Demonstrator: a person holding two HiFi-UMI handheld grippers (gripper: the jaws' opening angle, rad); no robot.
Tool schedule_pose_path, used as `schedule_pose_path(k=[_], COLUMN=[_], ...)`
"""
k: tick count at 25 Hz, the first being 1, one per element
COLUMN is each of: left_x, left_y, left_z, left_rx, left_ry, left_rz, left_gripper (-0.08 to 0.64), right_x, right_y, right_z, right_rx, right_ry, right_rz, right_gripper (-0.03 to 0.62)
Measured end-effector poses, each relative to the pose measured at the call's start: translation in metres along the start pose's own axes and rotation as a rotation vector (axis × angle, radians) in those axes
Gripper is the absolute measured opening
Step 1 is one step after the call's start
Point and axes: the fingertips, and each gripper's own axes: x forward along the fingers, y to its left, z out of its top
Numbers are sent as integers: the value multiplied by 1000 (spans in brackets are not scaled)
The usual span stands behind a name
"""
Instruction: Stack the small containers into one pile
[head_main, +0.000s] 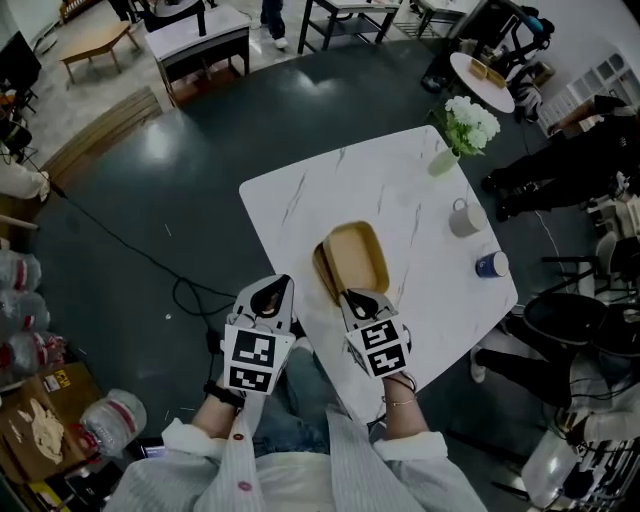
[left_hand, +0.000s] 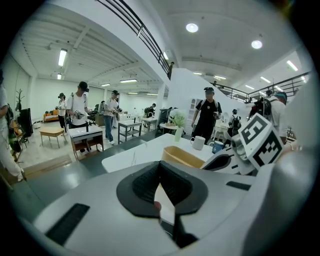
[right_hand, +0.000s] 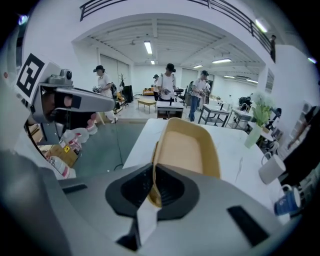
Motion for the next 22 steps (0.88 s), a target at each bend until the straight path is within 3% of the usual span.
schedule_pose_path(k=[15, 22], left_x=[-6, -3], left_y=[10, 10], left_z=[-10, -13], left_rx=[-4, 2], left_ry=[9, 9], left_rz=[-11, -23], left_gripper=[17, 17], right_x=[12, 20], right_y=[14, 18], right_z=[-23, -33], right_rx=[-120, -70], right_ry=[113, 125], right_rz=[36, 45], right_gripper=[28, 28])
